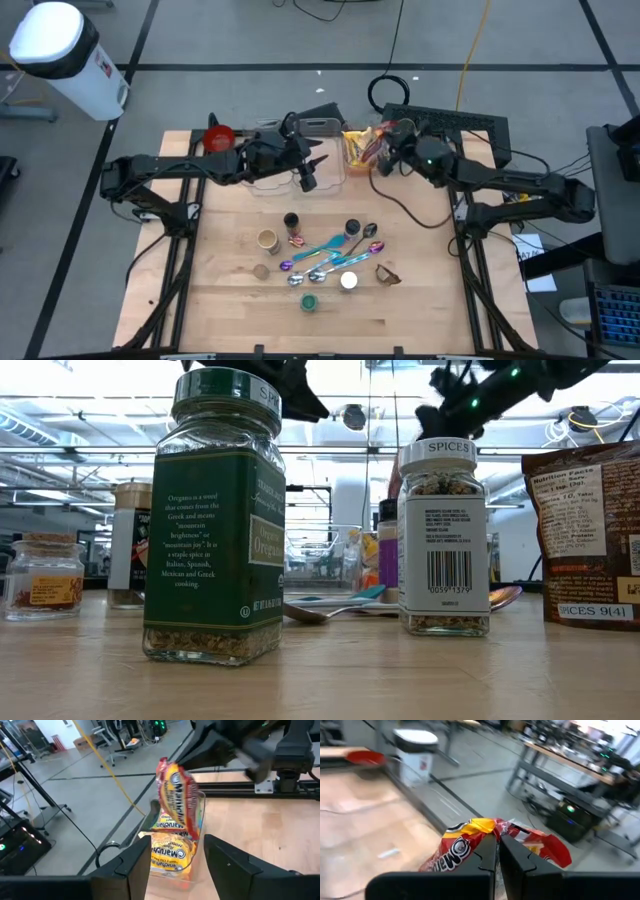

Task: Pick & Place Food Item
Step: Put the red noodle pack into the right transparent bin

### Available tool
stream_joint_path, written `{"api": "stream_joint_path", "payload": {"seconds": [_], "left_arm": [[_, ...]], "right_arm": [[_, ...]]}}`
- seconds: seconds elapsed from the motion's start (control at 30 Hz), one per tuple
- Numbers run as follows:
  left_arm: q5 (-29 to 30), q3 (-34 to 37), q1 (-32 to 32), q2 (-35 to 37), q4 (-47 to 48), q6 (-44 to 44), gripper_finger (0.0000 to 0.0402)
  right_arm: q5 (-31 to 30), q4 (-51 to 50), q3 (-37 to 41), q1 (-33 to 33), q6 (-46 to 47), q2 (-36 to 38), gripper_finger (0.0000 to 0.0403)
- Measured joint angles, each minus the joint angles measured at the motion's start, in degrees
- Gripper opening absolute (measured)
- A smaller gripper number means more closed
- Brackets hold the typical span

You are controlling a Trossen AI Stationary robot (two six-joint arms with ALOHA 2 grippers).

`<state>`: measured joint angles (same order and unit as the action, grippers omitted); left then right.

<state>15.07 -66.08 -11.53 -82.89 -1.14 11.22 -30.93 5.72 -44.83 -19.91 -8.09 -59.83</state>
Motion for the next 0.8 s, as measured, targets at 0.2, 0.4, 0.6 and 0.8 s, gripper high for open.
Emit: {"api": "stream_joint_path", "payload": {"seconds": [0.2,0.4,0.6,0.8], "left_arm": [[0.0,0.0,0.0,0.0,1.5,-1.1,0.0191],[0.0,0.0,0.0,0.0,1.9,-1.3,0.0191],[-0.1,0.0,0.0,0.0,1.9,-1.6,0.0191],[-0.2,0.1,0.0,0.0,1.8,-2.8,0.0191]], "right_arm": [[0.0,0.4,1.1,-7.3,-3.3,-3.8,0.0001],[6.9,9.6,3.7,-14.4,-22.3,-7.0,0.0001],[23.1,16.8,7.4,-20.4,-40.5,-11.6,0.0001],[23.7,18.1,8.8,-21.9,-45.1,-15.3,0.0001]]}}
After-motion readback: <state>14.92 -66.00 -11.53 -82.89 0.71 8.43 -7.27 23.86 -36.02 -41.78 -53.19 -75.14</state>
